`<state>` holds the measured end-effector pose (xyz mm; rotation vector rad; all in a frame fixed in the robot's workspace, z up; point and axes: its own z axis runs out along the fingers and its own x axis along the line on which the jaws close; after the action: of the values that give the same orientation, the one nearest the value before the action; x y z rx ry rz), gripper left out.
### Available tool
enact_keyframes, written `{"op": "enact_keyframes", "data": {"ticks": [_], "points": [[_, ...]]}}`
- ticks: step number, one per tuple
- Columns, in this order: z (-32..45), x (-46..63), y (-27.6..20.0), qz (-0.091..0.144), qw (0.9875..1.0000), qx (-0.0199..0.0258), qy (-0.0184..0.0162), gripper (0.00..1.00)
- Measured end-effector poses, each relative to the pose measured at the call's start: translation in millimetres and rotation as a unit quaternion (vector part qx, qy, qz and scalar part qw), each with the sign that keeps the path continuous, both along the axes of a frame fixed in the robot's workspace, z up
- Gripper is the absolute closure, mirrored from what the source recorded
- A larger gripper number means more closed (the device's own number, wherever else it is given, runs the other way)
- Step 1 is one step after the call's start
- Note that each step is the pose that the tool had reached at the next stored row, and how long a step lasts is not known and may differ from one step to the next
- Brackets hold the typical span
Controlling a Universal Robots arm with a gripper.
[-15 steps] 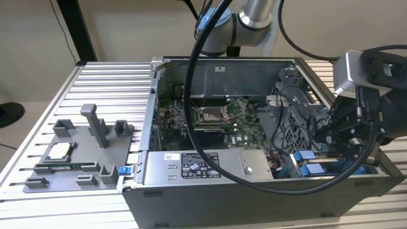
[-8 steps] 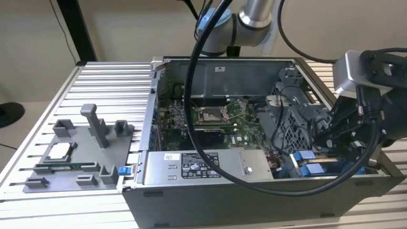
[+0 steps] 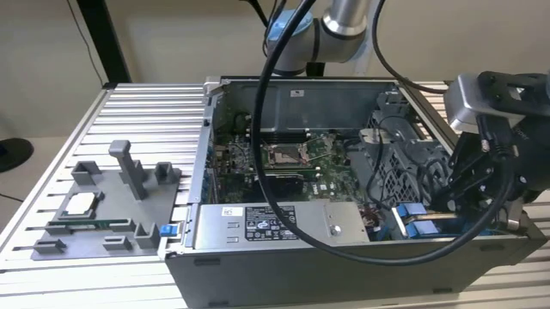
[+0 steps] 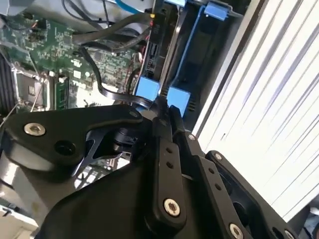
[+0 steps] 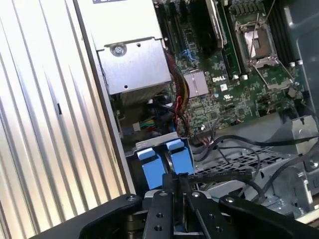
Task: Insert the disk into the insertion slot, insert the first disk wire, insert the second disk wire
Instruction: 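Insert the second disk wire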
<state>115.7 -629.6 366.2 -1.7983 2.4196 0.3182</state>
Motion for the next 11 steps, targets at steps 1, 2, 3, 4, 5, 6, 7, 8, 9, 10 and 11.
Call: {"op": "enact_keyframes", "data": {"ticks": [1,2,3,4,5,6,7,8,9,10,11], "points": [[0.0,0.0,2.0,0.000,1.0000,-0.0030,-0.0073,1.00],[-0.1,0.0,4.0,0.000,0.9999,-0.0045,-0.0151,1.00],[-0.1,0.0,5.8,0.000,0.9997,-0.0053,-0.0227,1.00],[-0.1,-0.1,7.7,0.000,0.9995,-0.0056,-0.0309,1.00],[-0.1,-0.3,9.7,0.000,0.9992,-0.0059,-0.0396,1.00],[-0.1,-0.7,11.6,0.000,0.9988,-0.0066,-0.0485,1.00],[-0.2,-1.3,13.6,0.000,0.9983,-0.0074,-0.0575,1.00],[-0.2,-1.9,15.8,0.000,0.9977,-0.0083,-0.0673,1.00],[-0.2,-2.5,17.6,0.000,0.9971,-0.0092,-0.0757,1.00],[-0.4,-3.3,19.4,0.000,0.9964,-0.0101,-0.0846,1.00],[-0.6,-4.1,20.9,0.000,0.9956,-0.0112,-0.0932,1.00]]}}
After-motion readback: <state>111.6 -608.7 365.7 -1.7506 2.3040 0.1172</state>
